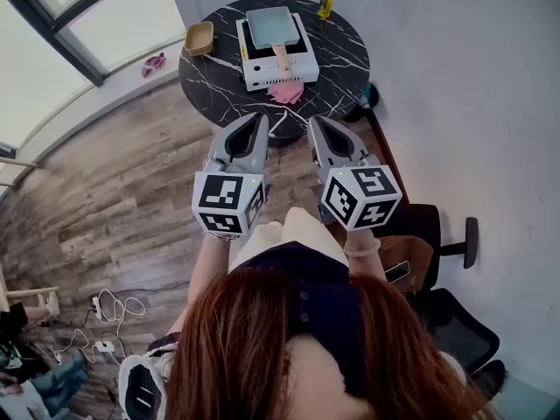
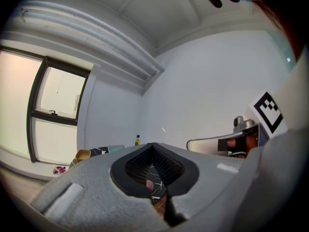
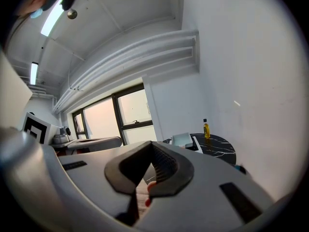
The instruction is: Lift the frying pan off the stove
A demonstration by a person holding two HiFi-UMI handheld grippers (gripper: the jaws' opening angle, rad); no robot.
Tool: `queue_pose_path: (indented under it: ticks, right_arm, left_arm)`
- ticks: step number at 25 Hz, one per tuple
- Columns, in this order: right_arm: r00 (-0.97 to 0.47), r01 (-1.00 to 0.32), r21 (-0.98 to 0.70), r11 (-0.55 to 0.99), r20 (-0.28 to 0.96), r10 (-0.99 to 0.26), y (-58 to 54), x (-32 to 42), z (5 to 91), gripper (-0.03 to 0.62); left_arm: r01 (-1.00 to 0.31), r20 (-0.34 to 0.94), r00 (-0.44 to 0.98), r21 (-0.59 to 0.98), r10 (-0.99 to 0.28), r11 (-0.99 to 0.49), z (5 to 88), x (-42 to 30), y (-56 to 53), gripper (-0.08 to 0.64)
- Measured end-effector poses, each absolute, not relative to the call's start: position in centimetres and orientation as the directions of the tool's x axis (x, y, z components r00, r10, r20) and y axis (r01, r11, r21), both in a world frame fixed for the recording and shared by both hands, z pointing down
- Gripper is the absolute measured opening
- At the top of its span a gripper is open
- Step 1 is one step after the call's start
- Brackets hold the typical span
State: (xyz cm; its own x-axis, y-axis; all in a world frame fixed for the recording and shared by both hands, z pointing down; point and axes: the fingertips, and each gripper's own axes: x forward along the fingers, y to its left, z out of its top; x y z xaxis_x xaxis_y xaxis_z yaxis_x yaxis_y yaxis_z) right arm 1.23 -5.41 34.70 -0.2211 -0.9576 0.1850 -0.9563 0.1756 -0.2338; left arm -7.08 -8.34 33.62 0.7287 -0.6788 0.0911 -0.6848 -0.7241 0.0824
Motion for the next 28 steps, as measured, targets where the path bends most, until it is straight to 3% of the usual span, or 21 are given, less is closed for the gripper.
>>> queue_pose_path:
  ticks: [28]
  right_arm:
    - [-0.245,-0.955,-0.227,0.192,0.236,-0.94,-17.5,5.9,36.4,0.021]
  left_arm:
    - [-0.71,0.108,0.703,0.067,-0.702,-0.701,34.0,-3.3,-19.5,0.012]
